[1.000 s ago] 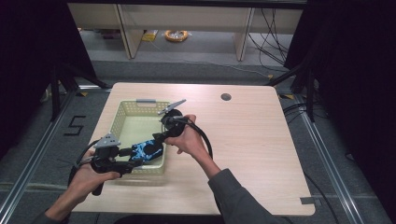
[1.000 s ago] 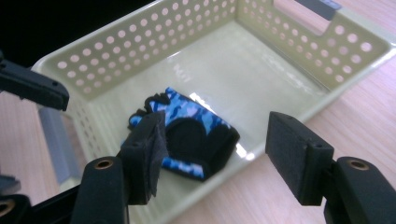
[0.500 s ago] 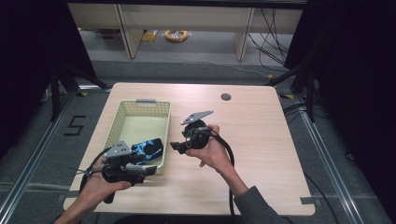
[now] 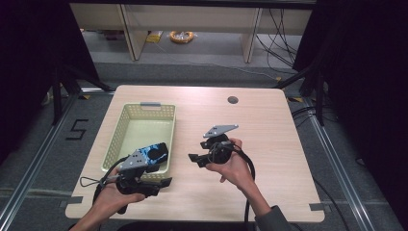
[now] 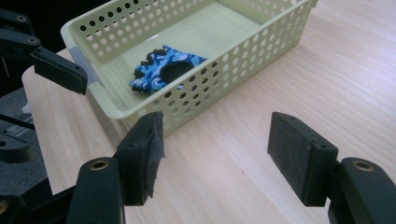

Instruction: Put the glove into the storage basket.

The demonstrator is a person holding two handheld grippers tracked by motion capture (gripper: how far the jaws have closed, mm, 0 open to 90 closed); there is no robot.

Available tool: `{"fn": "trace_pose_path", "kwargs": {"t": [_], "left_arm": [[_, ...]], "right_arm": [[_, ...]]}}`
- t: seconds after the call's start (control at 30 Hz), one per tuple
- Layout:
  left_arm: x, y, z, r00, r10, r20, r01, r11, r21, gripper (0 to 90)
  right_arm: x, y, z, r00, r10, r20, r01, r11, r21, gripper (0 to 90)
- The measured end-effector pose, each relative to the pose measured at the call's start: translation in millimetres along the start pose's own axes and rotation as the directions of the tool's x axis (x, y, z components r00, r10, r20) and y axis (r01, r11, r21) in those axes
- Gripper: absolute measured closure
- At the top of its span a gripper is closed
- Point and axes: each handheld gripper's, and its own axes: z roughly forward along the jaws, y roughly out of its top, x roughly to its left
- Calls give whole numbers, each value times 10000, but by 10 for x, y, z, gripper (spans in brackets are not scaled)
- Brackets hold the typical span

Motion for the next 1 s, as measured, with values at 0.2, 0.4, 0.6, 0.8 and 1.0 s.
{"fn": "trace_pose_path", "kwargs": {"t": [0.2,0.4,0.6,0.8,1.0], "left_arm": [[-65,-27,91,9998,164,93,-165,9998,59,319],[-140,-117,171,9993,195,318,-199,9997,129,318],[-208,-264,220,9987,230,457,-248,9989,393,313],[-247,-426,256,9970,339,693,-382,9974,611,287],[-270,-525,262,9951,741,653,-797,9929,885,271]], "right_arm": [[-40,-162,-83,9997,257,13,-256,9995,-206,357],[-40,-407,-158,9991,400,141,-396,9988,-272,343],[-5,-799,-249,9967,807,53,-806,9964,-278,316],[11,-1091,-325,9939,1071,260,-1066,9941,-203,291],[16,-1264,-321,9925,1221,60,-1219,9923,-229,270]]}}
